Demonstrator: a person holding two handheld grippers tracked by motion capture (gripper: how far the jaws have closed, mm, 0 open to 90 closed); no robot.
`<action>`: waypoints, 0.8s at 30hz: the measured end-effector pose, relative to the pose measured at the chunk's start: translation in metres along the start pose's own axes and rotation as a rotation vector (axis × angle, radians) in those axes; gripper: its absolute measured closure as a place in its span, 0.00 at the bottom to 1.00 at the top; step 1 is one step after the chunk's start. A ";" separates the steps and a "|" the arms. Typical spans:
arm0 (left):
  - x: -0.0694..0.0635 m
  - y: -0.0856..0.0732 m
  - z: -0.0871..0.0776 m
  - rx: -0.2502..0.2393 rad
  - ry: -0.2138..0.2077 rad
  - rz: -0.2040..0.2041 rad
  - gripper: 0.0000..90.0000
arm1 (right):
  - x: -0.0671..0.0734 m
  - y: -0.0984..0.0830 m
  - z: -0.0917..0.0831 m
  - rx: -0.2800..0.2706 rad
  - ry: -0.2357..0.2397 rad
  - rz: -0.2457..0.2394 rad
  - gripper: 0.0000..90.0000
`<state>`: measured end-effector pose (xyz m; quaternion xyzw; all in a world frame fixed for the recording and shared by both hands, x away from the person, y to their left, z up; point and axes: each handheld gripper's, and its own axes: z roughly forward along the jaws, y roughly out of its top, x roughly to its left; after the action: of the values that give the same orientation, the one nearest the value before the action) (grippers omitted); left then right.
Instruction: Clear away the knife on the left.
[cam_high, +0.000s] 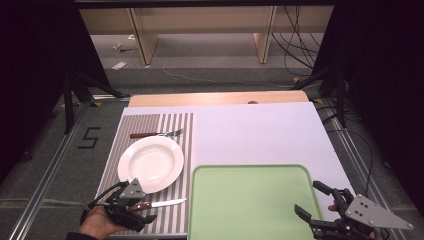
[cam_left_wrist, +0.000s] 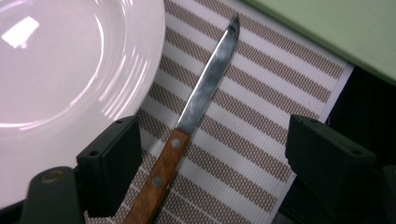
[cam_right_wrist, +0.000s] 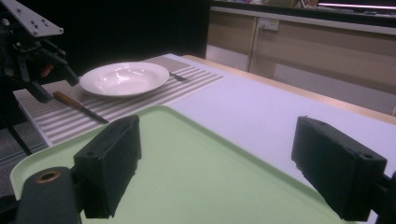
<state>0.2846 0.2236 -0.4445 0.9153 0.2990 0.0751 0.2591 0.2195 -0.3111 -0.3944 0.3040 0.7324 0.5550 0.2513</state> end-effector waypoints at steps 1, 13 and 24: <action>0.001 -0.003 0.002 0.026 0.004 -0.004 0.21 | 0.000 0.000 0.000 -0.001 0.002 0.002 0.19; 0.017 -0.009 0.017 0.113 0.004 -0.040 0.26 | 0.000 0.000 0.000 0.003 0.002 0.001 0.19; 0.021 -0.004 0.023 0.195 0.000 -0.014 0.56 | 0.000 0.000 0.001 0.004 0.002 0.002 0.19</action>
<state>0.3063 0.2287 -0.4664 0.9342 0.3111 0.0439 0.1690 0.2199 -0.3103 -0.3946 0.3049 0.7333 0.5541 0.2496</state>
